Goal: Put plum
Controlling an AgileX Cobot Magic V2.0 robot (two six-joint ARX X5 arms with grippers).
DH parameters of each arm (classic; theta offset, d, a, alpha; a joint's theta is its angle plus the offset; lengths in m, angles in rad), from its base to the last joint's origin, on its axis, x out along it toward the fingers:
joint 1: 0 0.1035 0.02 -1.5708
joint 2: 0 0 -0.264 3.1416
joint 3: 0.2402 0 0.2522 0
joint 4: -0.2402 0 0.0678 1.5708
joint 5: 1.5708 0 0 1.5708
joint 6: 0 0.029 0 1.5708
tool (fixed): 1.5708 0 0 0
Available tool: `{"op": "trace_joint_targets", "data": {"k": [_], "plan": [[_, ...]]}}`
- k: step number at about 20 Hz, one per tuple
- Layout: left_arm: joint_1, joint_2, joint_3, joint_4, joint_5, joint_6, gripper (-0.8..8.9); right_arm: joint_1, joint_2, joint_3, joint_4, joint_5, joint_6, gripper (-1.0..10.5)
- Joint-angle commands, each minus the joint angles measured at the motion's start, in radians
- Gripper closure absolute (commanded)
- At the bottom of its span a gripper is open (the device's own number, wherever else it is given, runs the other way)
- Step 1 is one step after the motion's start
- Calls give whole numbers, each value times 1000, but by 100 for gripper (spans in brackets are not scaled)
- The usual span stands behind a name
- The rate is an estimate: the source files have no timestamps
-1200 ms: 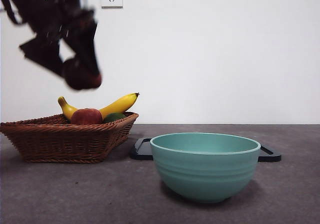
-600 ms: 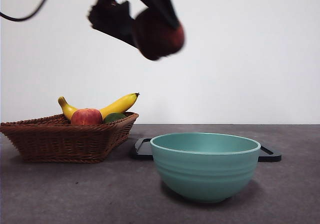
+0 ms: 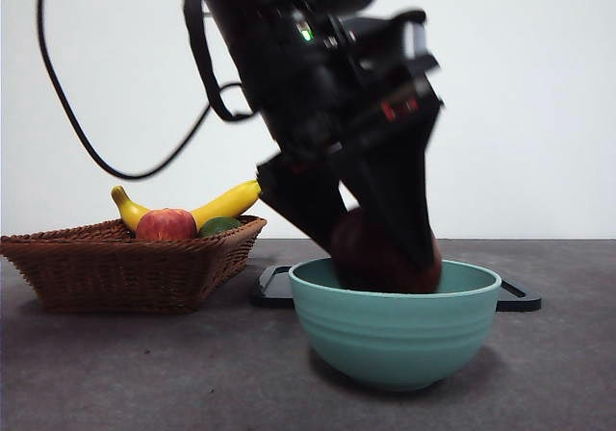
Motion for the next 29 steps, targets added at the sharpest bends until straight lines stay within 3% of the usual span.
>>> {"op": "trace_joint_targets", "data": {"k": [1, 11, 14, 18, 29], "plan": [[-22, 42, 18, 17, -22, 20, 480, 3, 6, 19, 8, -2, -3, 560], [-41, 82, 18, 17, -25, 38, 463, 3, 6, 19, 8, -2, -4, 560], [-43, 82, 18, 18, -25, 38, 373, 3, 6, 19, 8, -2, -4, 560], [-43, 82, 32, 0, -25, 37, 369, 3, 6, 19, 8, -2, -4, 560], [-5, 40, 336, -198, -24, 29, 372, 3, 6, 19, 7, -2, -4, 560]]}}
